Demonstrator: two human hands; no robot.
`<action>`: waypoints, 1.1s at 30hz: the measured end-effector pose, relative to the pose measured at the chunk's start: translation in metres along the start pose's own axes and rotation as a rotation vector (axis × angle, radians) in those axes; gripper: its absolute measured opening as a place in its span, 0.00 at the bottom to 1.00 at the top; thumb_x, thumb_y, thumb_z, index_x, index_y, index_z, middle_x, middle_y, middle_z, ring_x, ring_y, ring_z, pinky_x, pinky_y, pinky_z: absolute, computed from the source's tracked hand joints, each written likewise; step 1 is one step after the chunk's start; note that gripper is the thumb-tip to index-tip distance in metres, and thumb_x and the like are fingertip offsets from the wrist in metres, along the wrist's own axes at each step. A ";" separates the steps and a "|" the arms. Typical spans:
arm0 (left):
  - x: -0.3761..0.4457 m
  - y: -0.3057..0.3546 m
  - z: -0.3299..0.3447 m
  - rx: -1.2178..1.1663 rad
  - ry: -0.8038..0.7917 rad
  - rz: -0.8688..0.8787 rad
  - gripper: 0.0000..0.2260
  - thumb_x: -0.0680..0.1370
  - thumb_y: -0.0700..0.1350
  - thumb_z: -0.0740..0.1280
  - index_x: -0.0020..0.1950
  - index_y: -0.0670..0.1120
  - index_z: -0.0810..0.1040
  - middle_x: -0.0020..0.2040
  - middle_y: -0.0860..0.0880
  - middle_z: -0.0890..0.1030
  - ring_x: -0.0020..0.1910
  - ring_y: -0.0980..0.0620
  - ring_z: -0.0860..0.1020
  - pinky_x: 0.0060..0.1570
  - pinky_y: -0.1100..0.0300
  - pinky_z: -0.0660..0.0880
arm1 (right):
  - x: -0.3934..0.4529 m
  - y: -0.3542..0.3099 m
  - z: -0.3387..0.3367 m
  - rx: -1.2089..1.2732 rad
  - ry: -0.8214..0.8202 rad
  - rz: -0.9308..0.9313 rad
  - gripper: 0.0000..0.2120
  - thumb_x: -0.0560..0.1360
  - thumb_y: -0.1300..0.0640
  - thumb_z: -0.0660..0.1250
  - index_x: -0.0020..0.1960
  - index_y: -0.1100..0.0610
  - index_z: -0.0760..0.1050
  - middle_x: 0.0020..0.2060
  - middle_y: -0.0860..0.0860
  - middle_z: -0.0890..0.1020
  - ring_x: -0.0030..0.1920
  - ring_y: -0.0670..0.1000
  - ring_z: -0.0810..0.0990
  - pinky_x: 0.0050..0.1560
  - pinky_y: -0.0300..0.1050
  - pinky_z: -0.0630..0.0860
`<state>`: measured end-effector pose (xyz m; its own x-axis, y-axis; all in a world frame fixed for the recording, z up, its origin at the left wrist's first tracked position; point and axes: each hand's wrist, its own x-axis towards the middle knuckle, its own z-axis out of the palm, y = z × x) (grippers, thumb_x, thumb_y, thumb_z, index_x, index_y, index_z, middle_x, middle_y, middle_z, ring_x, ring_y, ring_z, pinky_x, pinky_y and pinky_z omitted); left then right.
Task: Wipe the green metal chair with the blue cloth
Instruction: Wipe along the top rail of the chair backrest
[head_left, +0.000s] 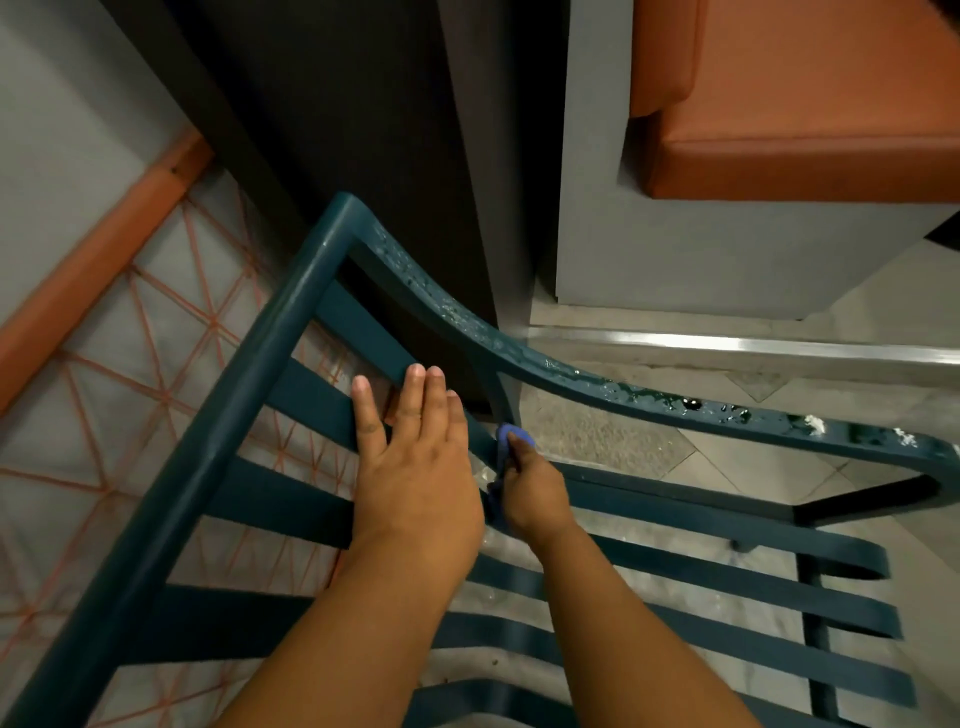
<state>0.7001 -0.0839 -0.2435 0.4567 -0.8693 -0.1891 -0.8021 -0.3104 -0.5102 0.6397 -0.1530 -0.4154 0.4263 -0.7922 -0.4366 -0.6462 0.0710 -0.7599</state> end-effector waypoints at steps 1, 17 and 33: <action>-0.001 -0.004 -0.008 -0.031 0.034 -0.008 0.32 0.78 0.50 0.50 0.75 0.42 0.35 0.75 0.41 0.32 0.73 0.42 0.30 0.60 0.30 0.27 | -0.010 -0.015 -0.006 0.064 -0.001 -0.060 0.21 0.82 0.57 0.55 0.74 0.48 0.63 0.64 0.56 0.75 0.55 0.51 0.76 0.52 0.39 0.69; 0.023 -0.129 -0.068 -0.763 0.307 -0.395 0.21 0.79 0.41 0.55 0.73 0.43 0.62 0.75 0.42 0.59 0.75 0.43 0.53 0.69 0.42 0.59 | -0.098 -0.198 -0.084 0.530 -0.026 -0.577 0.19 0.81 0.57 0.58 0.72 0.49 0.67 0.67 0.45 0.73 0.65 0.40 0.71 0.66 0.33 0.66; 0.030 -0.121 -0.055 -0.557 0.291 -0.425 0.25 0.78 0.46 0.54 0.75 0.45 0.55 0.77 0.45 0.54 0.76 0.46 0.49 0.72 0.41 0.51 | -0.021 -0.274 -0.094 -0.116 0.004 -0.610 0.16 0.80 0.46 0.53 0.62 0.50 0.72 0.57 0.55 0.75 0.57 0.56 0.72 0.58 0.59 0.72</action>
<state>0.7900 -0.0934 -0.1414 0.7117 -0.6742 0.1974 -0.6911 -0.7224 0.0244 0.7486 -0.2130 -0.1528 0.7381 -0.6718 0.0619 -0.3514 -0.4612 -0.8148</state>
